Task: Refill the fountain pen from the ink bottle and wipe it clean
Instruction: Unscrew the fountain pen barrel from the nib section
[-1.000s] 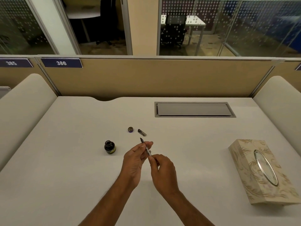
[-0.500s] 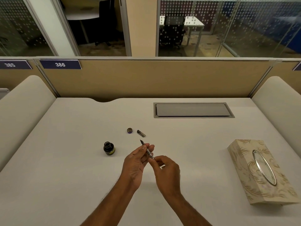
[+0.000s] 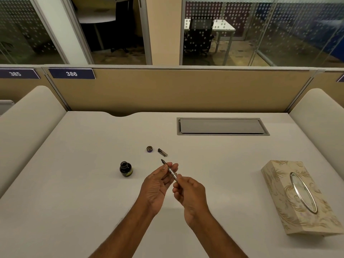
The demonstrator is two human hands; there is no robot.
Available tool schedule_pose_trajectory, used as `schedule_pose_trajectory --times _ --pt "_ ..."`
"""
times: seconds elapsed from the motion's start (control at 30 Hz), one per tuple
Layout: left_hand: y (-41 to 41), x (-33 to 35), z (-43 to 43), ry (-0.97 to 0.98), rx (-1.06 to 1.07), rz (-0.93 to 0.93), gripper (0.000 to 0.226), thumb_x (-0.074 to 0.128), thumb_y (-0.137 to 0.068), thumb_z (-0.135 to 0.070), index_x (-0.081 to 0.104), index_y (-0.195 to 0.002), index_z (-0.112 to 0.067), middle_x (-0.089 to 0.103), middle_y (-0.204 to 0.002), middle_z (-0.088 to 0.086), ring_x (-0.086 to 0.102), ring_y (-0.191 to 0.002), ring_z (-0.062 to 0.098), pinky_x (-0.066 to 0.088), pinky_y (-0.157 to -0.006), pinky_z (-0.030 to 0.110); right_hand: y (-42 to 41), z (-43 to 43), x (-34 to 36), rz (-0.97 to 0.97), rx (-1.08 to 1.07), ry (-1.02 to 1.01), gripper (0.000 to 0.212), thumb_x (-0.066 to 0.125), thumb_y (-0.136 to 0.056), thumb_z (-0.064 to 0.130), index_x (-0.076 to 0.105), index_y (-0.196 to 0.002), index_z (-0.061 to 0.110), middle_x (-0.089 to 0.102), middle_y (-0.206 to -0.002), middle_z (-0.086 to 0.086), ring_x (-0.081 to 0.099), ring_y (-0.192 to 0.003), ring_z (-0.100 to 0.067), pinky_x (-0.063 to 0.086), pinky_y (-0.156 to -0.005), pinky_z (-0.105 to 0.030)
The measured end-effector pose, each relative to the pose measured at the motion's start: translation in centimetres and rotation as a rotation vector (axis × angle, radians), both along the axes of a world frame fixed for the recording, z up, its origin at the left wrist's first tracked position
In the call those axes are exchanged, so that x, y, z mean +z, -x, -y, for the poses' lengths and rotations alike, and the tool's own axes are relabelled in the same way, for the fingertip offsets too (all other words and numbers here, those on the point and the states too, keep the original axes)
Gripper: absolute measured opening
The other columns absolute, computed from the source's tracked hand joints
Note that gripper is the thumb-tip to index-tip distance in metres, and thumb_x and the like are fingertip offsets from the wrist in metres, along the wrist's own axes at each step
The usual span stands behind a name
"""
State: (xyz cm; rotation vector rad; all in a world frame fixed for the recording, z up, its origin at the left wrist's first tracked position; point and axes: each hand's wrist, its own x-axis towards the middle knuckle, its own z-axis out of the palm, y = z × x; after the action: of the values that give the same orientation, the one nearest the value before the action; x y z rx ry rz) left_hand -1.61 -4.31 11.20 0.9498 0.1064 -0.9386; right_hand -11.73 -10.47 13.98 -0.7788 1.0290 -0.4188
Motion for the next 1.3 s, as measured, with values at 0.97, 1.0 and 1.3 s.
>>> schedule_pose_trajectory --times 0.97,1.0,1.3 --pt "-0.2 -0.3 -0.2 0.006 0.001 0.004 0.025 0.051 -0.104 -0.009 0.069 -0.118 0.001 0.075 -0.119 0.022 0.073 -0.113 0.030 0.062 -0.087 0.036 -0.3 0.4 -0.7 0.046 -0.076 -0.113 0.007 0.073 -0.085 -0.006 0.074 -0.090 -0.001 0.074 -0.089 -0.017 0.070 -0.075 -0.023 0.061 -0.065 -0.026" --pt "-0.1 -0.3 -0.2 0.009 -0.002 0.003 0.025 0.051 -0.104 -0.010 0.069 -0.118 0.001 0.075 -0.119 0.022 0.073 -0.113 0.030 0.063 -0.086 0.035 -0.2 0.4 -0.7 0.057 -0.075 -0.130 0.005 0.074 -0.086 -0.001 0.075 -0.091 -0.001 0.074 -0.087 -0.016 0.070 -0.075 -0.023 0.061 -0.067 -0.028" --pt "0.0 -0.3 -0.1 0.019 -0.007 0.002 0.027 0.052 -0.104 -0.010 0.068 -0.121 0.003 0.074 -0.120 0.023 0.073 -0.112 0.032 0.064 -0.086 0.035 -0.1 0.5 -0.7 0.069 -0.074 -0.163 0.004 0.076 -0.086 0.003 0.077 -0.088 0.000 0.075 -0.081 -0.015 0.071 -0.072 -0.023 0.062 -0.064 -0.029"
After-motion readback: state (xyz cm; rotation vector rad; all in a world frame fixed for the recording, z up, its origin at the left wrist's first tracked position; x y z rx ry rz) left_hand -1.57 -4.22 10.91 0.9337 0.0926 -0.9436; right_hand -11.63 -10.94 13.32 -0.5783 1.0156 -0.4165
